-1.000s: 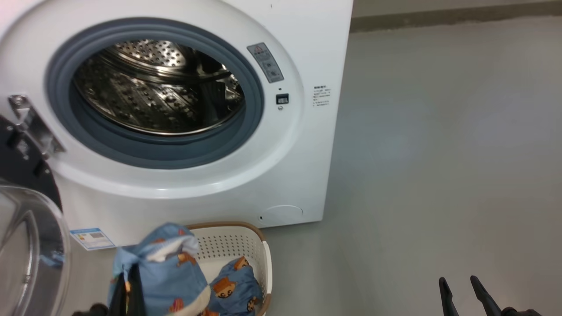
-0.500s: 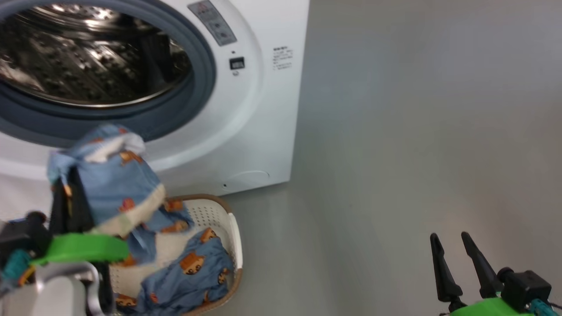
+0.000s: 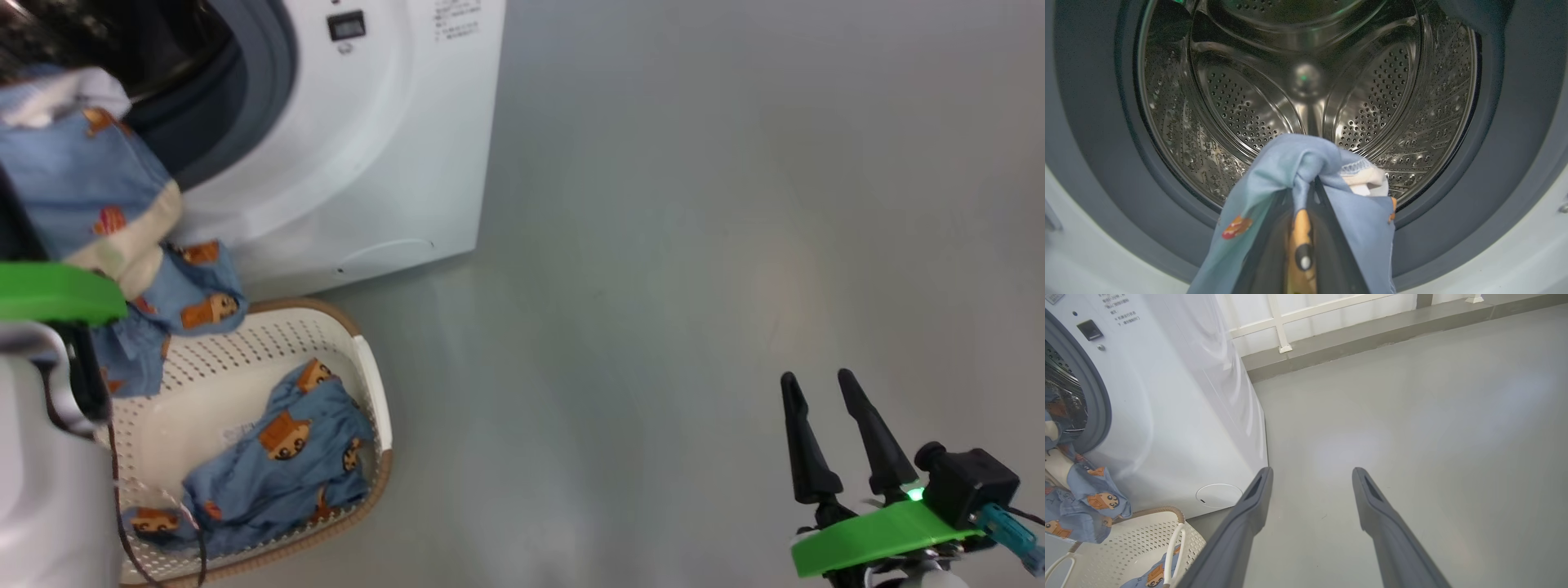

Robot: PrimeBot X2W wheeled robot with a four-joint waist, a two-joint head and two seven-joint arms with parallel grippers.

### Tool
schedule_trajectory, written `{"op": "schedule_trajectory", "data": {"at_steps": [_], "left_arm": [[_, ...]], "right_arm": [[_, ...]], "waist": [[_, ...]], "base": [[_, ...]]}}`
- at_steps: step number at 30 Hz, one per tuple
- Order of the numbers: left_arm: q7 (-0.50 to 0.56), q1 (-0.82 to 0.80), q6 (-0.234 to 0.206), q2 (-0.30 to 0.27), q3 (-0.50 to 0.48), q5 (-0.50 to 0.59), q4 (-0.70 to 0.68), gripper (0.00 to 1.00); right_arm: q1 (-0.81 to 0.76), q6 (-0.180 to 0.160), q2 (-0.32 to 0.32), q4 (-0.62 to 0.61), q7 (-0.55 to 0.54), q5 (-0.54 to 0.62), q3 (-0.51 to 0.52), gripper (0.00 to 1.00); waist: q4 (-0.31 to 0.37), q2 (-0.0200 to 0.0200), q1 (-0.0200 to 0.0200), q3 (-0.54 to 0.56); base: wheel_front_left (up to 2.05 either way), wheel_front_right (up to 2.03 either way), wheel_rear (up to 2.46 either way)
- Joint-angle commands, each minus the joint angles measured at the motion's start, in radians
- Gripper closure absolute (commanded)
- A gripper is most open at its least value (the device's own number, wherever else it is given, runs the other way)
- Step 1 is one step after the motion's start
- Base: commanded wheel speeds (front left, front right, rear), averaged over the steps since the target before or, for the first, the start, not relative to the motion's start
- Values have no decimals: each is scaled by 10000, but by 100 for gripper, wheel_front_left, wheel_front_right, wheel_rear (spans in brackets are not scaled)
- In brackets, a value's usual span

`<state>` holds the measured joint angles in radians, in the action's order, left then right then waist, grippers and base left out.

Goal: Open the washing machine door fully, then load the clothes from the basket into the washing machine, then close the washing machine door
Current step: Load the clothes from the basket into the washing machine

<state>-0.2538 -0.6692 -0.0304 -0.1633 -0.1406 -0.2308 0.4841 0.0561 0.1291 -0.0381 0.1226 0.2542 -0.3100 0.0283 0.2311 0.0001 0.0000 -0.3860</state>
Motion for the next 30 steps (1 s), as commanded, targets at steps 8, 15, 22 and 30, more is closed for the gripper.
{"op": "schedule_trajectory", "data": {"at_steps": [8, 15, 22, 30], "left_arm": [[-80, -2090, 124, -1089, -548, 219, 1609, 100], [-80, -3685, 241, -1734, -778, 127, 2931, 100], [-80, -5133, 379, -2463, -577, 426, 3893, 100], [-80, -6001, 451, -2905, -607, 459, 4222, 100]], "right_arm": [[376, 16, -121, -230, 76, -168, -774, 0], [357, 16, -121, -303, 76, -96, -1437, 0], [405, 16, -121, -402, 76, -70, -1909, 0], [510, 16, -121, -575, 76, -163, -2176, 0]], "waist": [[796, -1, 0, -950], [1161, -1, 0, -1369], [1482, -1, 0, -2015], [1761, -1, 0, -2533]], "base": [[0, 0, 0], [0, 0, 0], [0, 0, 0], [0, 0, 0]]}}
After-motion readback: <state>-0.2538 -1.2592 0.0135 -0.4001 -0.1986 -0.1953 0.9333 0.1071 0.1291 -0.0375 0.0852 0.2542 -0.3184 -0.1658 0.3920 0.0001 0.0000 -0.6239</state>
